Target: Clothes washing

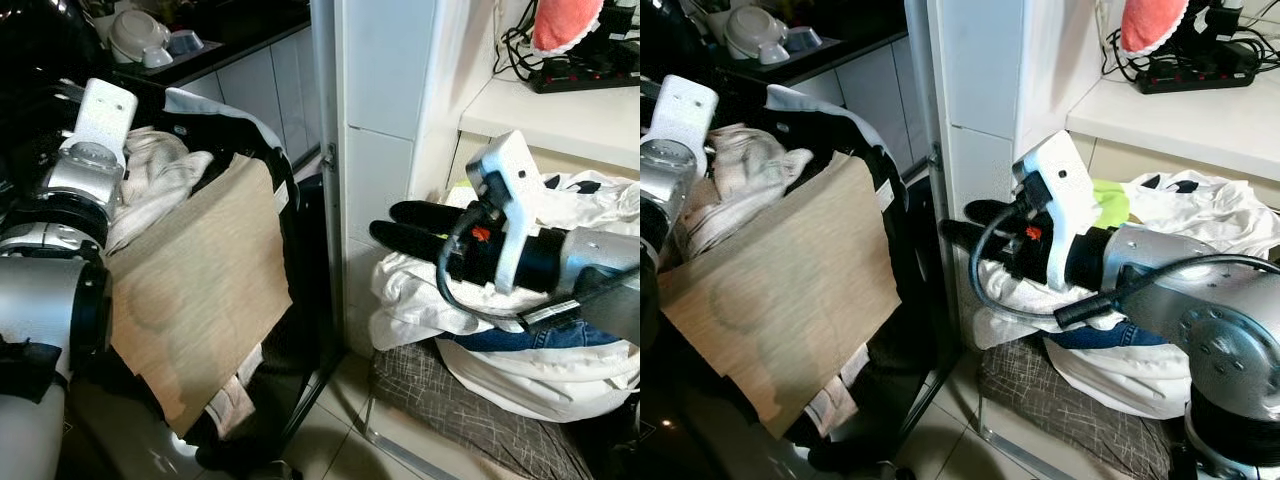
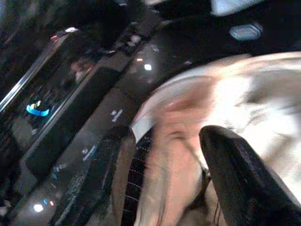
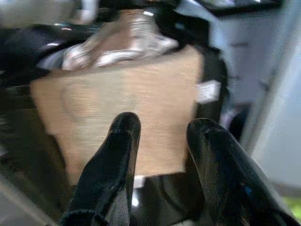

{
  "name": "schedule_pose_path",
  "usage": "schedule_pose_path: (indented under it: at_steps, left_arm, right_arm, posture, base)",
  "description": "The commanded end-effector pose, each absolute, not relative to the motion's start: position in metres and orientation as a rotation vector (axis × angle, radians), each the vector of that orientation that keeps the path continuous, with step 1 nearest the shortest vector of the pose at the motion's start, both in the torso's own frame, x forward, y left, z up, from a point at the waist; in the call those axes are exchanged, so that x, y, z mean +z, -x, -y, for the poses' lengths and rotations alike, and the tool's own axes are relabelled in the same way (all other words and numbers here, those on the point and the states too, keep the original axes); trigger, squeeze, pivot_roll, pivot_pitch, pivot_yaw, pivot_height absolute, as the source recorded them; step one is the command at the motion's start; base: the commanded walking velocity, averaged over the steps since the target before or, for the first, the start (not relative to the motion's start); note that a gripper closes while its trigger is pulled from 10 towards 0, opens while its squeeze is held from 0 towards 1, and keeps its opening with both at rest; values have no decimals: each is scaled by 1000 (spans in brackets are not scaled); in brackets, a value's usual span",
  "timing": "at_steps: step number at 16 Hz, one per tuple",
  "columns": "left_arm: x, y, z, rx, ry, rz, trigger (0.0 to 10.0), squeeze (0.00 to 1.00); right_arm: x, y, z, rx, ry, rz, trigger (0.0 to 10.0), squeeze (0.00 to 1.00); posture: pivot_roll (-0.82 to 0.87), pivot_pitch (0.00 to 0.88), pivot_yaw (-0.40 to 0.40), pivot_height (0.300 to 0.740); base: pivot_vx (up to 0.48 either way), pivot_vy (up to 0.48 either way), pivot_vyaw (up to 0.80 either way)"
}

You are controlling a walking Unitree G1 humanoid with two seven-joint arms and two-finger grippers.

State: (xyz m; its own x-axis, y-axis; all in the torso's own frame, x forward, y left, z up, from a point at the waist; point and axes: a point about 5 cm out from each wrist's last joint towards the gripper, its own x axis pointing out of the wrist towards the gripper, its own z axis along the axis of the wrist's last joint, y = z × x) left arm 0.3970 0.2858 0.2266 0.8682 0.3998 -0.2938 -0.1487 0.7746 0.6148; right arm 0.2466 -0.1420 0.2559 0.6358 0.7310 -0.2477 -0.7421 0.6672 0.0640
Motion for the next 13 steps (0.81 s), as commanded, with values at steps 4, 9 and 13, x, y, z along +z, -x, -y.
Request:
schedule_pose_path:
  at_steps: [4,9,13]
  left_arm:
    - [199,-391,-281,150,-603,-565,10000,0]
    - [243,-419,-215,-69,-146,-83,10000,0]
    - [215,-385,-103,-740,-104,0,10000,0]
  right_arm:
    - [255,-256,149,757,35,-281,10000,0]
    - [242,-288,195,229,46,-281,10000,0]
    - [202,-288,236,-47,113,-449,10000,1000]
  posture:
    - [-95,0,137,740]
    - [-96,0,139,740]
    - [-98,0,139,740]
  base:
    - [0,0,0]
    - [0,0,0]
    - [0,0,0]
